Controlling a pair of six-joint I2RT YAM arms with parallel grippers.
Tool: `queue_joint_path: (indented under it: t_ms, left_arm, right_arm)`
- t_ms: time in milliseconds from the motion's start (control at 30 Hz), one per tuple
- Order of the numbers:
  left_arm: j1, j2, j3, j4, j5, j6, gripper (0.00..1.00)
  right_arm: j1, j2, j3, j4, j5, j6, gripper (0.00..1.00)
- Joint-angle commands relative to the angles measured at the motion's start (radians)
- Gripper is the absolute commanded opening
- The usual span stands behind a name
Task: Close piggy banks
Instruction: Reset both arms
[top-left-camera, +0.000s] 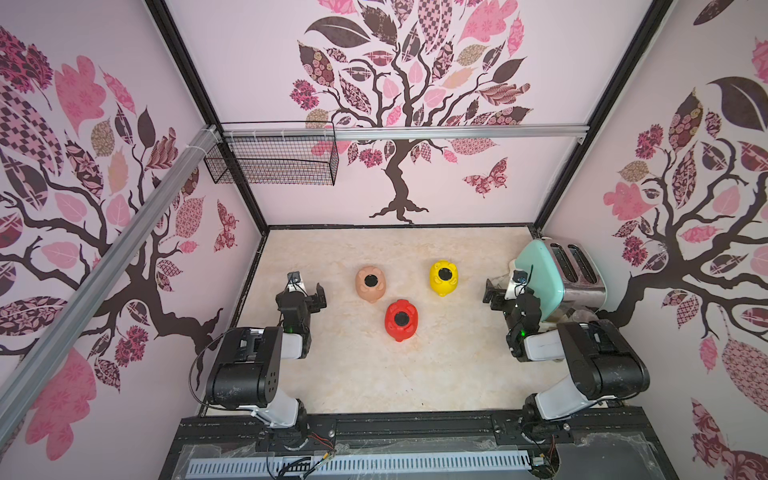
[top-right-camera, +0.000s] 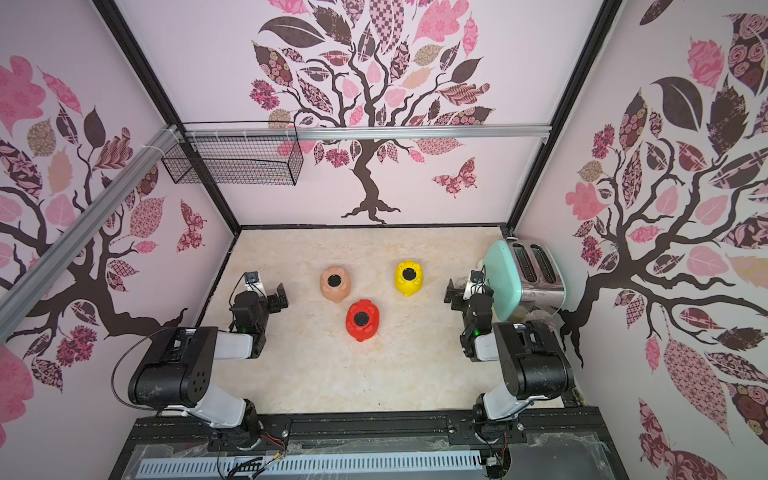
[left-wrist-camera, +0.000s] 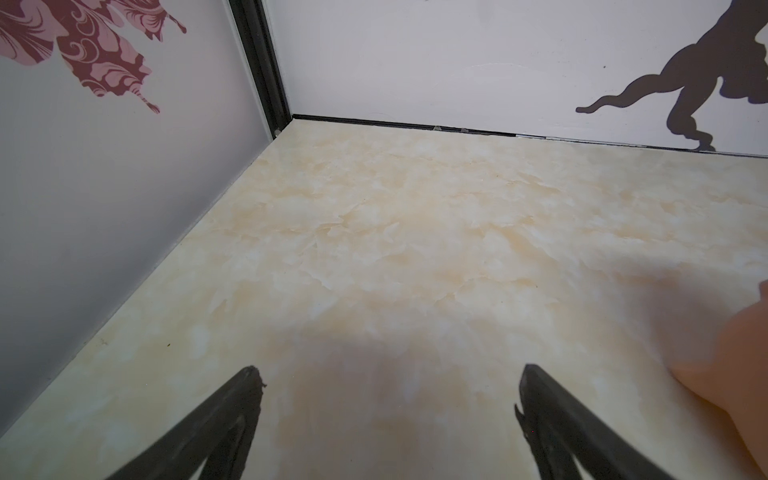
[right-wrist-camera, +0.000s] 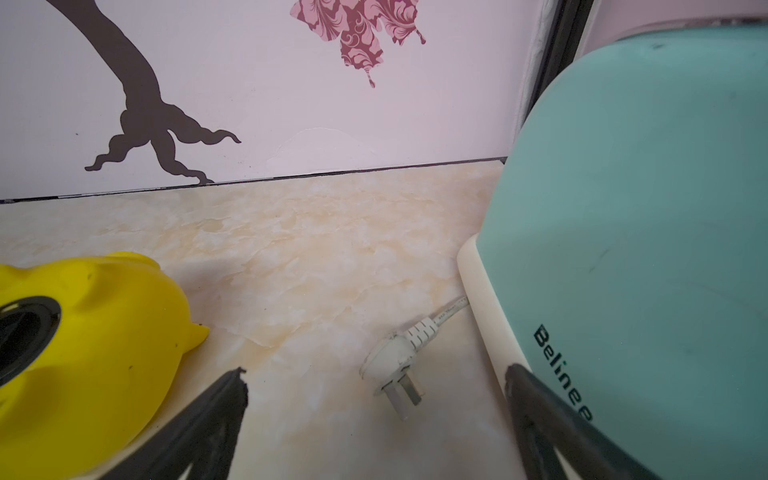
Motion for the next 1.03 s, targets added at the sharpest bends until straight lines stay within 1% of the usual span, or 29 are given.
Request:
queue_joint_path:
  t_ms: [0,67,700,833,1000]
  left_arm:
    - [0.003,-0.005,-0.006,0.024,0.023,0.015,0.98]
    - [0.003,-0.014,0.001,-0.008,0.021,0.007,0.98]
    - [0.003,-0.01,0.002,-0.003,0.022,0.007,0.98]
    - [0.004,0.002,0.024,-0.031,0.025,0.005,0.98]
    - [0.004,-0.009,0.003,-0.003,0.026,0.006,0.98]
  right_arm:
    - [-0.006,-0.018,-0.001,-0.068,-0.026,0.011,1.0]
    - [-0.004,-0.018,-0.007,-0.054,-0.025,0.01,1.0]
    - [-0.001,-0.019,-0.005,-0.057,-0.019,0.01,1.0]
    - [-0.002,-0.019,-0.005,-0.058,-0.02,0.01,1.0]
    - [-0.002,-0.019,-0.005,-0.058,-0.02,0.01,1.0]
